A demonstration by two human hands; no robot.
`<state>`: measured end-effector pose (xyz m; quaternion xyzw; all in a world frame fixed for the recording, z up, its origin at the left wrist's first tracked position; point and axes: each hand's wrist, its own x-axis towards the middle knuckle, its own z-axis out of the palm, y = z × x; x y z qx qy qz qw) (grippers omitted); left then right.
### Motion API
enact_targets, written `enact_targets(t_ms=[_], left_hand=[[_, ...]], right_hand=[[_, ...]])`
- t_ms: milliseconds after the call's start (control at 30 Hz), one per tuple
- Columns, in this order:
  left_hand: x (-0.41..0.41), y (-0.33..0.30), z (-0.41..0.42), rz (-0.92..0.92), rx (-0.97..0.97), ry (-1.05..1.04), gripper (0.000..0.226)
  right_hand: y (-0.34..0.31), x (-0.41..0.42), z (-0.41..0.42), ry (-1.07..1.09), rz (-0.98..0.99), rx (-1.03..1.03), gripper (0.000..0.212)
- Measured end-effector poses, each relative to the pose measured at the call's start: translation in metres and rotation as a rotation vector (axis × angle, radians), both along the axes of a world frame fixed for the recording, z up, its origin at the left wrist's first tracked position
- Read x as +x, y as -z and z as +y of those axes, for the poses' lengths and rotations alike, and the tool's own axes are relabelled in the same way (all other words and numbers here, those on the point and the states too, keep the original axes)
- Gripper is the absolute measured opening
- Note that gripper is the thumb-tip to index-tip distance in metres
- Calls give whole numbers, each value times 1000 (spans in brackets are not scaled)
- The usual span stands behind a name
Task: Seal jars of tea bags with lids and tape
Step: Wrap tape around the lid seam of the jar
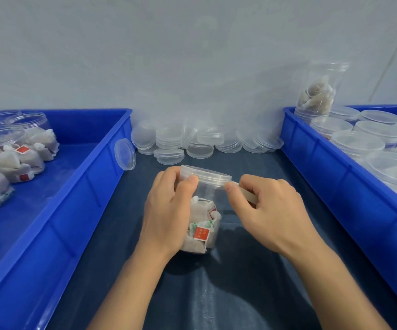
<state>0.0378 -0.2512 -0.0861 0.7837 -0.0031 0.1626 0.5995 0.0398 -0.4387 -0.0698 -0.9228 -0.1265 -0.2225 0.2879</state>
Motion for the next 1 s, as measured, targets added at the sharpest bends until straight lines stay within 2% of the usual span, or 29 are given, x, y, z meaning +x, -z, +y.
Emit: enact_targets(t_ms=[133,267,400,500,633,900,1000], left_hand=[[-5,-1,-3,-26,118,-27,67],[-5,0,-10,-15,185,-34,77],[-3,0,-12,-41,180,-70,71],[-1,1,-9,-37,85,-48,65],[0,1,-4,-35,-8,-3,64],[3,1,2,-49,-70,33,50],[3,1,2,-59,-79,39,53]], right_hand=[[0,-2,4,77,-56,-127,63],[0,-7,11,119,-112,-209,58],[0,-8,12,89,-109,-209,51],[-2,-7,5,52,-114,-210,44],[-6,-5,0,76,-124,-277,47],[-3,2,-6,60,-101,-244,49],[0,5,-8,57,-98,-234,50]])
